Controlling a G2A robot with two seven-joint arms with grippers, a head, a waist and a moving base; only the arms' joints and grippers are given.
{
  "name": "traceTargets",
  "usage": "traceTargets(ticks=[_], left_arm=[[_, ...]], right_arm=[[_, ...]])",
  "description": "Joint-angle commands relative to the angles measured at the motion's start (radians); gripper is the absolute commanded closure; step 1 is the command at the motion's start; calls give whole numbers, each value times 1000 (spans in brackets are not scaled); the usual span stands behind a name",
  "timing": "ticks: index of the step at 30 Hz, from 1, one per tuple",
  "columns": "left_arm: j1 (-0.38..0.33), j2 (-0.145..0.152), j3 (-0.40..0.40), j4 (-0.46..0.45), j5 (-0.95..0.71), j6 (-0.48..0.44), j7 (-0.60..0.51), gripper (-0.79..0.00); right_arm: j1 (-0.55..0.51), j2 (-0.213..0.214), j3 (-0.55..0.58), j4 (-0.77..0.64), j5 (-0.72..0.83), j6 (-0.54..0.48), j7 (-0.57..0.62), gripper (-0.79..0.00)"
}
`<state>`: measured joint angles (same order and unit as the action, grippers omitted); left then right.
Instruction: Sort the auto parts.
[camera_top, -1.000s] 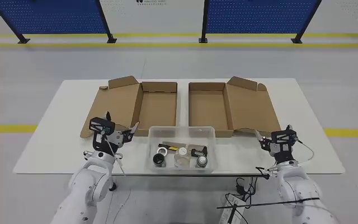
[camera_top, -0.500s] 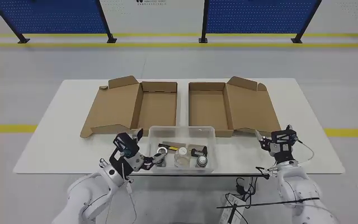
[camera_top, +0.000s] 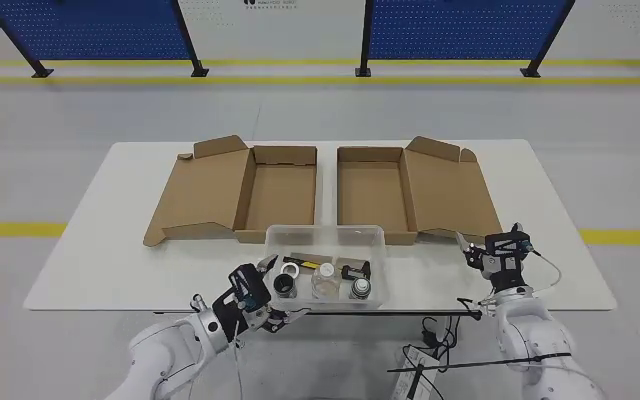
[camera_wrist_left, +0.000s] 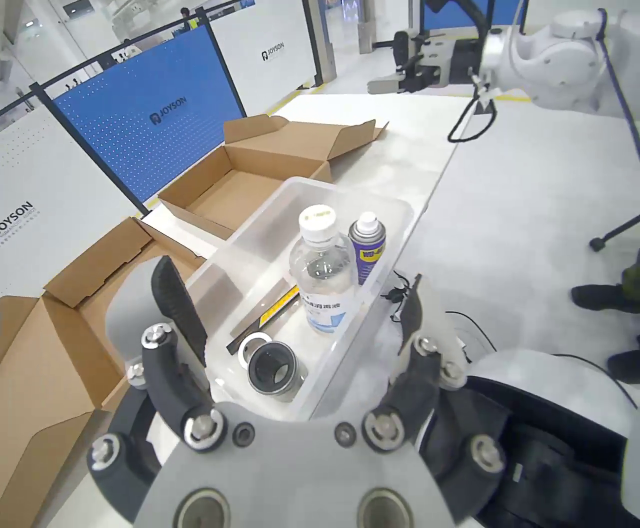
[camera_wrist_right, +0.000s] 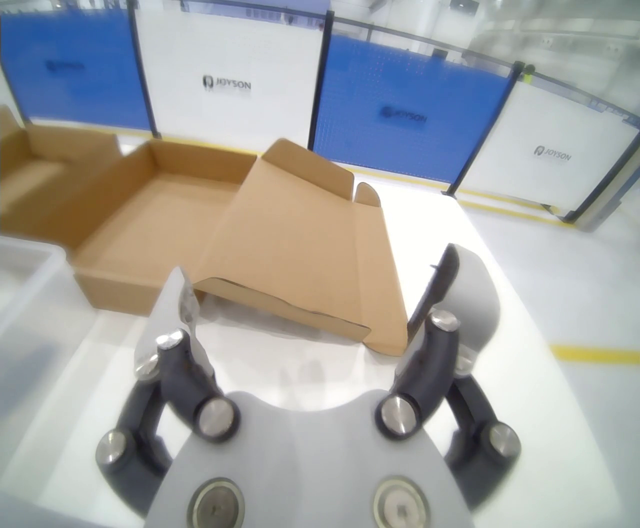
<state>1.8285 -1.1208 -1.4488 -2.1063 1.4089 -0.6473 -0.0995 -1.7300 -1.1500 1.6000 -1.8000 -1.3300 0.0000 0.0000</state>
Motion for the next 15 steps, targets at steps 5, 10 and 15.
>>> traceTargets(ticks=[5,10,15], left_arm=[[-40,-7,88,35,2,56,-19,-785],[-77,-13,139,70,6,101,-41,-785],[-121,-21,185,106,-48,157,-95,-785]], right_arm=[[0,0,0,0,0,0,0,-785],[0,0,0,0,0,0,0,-785],[0,0,0,0,0,0,0,-785]])
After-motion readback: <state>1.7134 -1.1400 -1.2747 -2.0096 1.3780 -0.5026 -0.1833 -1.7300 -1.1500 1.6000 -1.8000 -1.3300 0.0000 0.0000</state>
